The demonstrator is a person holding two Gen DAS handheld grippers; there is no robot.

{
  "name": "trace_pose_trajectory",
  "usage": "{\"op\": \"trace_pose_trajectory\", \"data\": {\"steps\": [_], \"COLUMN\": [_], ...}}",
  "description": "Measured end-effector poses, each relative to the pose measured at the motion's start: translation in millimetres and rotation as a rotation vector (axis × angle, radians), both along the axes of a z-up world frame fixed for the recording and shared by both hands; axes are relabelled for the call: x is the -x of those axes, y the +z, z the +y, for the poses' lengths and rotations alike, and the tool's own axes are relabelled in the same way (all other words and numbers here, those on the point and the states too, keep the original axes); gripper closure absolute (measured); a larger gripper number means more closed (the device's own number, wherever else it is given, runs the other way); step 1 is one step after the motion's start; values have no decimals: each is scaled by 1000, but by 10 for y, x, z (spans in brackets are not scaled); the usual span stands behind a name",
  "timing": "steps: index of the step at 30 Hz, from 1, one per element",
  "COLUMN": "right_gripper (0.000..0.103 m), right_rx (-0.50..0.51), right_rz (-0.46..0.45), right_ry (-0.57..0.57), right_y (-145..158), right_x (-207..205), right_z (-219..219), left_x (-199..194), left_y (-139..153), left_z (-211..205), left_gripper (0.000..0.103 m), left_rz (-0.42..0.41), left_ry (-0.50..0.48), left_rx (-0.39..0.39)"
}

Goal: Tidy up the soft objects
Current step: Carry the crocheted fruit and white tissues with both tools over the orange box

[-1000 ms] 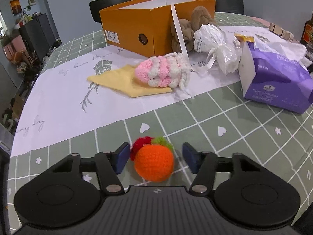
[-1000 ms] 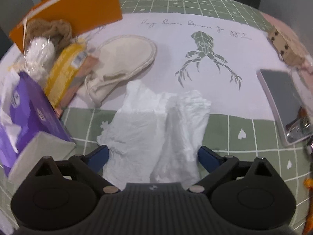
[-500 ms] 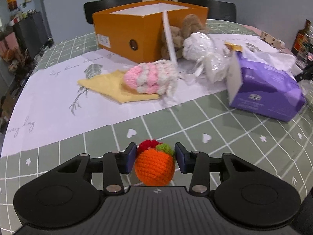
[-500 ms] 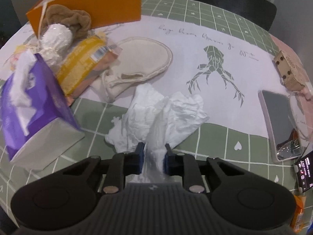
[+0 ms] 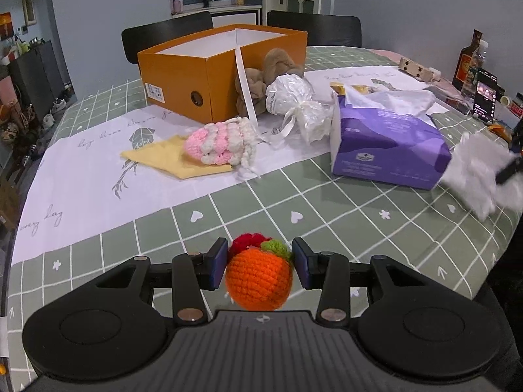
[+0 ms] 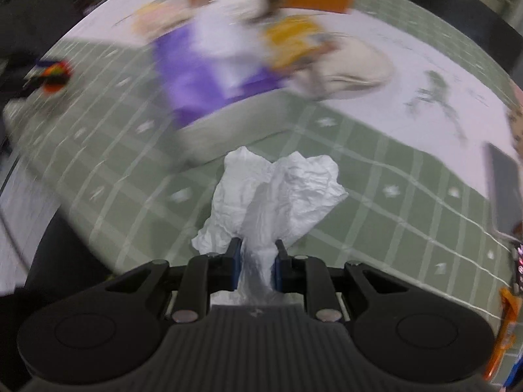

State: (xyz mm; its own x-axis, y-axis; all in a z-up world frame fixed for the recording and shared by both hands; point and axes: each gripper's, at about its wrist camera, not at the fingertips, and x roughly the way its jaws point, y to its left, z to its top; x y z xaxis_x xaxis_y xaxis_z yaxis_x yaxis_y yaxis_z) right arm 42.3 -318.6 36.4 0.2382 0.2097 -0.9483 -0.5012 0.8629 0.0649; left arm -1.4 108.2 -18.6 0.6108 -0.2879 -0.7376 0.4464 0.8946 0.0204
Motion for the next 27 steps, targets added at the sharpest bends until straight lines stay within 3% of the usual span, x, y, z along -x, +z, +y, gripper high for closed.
{"op": "trace_pose_trajectory", "data": {"steps": [7, 12, 20, 27], "right_gripper": [85, 85, 85, 85], "right_rx": [-67, -111, -173, -164], "right_rz": [3, -37, -121, -207], "right_ry": [197, 280, 286, 235], "right_y": [97, 205, 512, 922], "right_x": [257, 113, -527, -1241], "right_z": [806, 1398, 2094, 2336], "left_x": [126, 92, -308, -815], "left_y": [87, 214, 530, 1003], "left_z": [64, 156, 391, 387], "left_gripper": [55, 55, 55, 55], "left_rz": [-25, -53, -90, -151], "left_ry": [7, 18, 75, 84], "left_rx": [8, -2, -6, -13]}}
